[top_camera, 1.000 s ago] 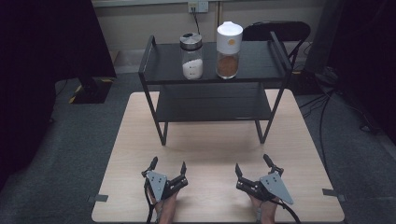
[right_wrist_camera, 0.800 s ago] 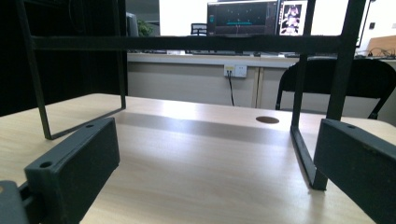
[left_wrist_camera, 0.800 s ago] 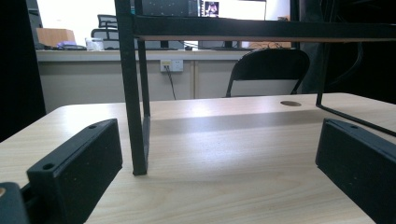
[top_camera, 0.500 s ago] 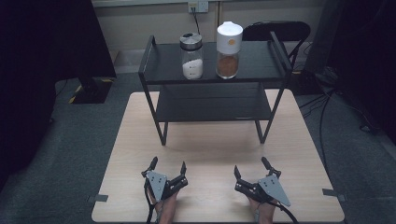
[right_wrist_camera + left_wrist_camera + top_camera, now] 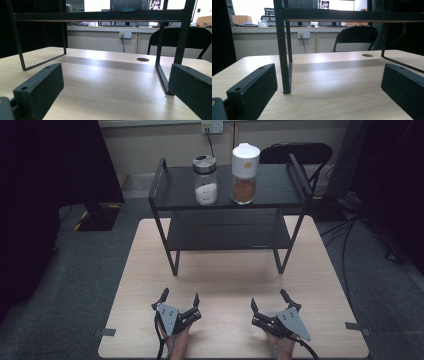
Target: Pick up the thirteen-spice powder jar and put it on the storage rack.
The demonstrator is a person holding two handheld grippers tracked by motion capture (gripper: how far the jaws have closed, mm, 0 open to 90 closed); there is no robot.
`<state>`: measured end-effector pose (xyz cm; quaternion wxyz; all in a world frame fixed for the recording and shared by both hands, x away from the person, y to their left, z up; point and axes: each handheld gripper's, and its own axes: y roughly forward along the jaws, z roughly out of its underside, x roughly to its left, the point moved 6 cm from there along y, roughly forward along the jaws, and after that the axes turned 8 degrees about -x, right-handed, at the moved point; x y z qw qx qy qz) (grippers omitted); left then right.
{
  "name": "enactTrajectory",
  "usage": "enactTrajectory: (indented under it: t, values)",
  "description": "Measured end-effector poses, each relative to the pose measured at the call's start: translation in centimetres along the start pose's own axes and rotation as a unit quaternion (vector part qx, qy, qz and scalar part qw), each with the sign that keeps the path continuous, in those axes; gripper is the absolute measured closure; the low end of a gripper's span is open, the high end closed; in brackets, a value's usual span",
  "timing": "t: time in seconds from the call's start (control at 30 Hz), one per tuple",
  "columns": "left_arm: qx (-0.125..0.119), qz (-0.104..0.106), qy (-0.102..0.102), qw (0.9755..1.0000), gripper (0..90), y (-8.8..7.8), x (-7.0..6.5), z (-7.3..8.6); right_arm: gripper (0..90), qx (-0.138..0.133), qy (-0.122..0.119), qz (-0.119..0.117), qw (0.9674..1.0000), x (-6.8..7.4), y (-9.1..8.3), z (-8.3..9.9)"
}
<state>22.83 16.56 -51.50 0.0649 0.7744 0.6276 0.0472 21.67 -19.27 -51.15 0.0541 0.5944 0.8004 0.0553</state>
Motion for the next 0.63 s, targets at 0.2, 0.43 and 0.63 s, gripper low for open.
enactTrajectory:
  t: [0.2, 0.43, 0.63]
  values:
    - [0.0, 0.0, 0.0, 1.0, 0.1, 0.0, 0.0, 0.0, 0.0, 0.0, 0.002, 0.001, 1.0, -0.06, -0.02, 0.01]
    - [0.0, 0.0, 0.0, 1.0, 0.1, 0.0, 0.0, 0.0, 0.0, -0.001, 0.001, -0.001, 1.0, -0.11, -0.04, 0.01]
    - [0.0, 0.0, 0.0, 1.0, 0.1, 0.0, 0.01, 0.0, 0.0, -0.001, 0.003, -0.001, 1.0, -0.15, -0.05, 0.02]
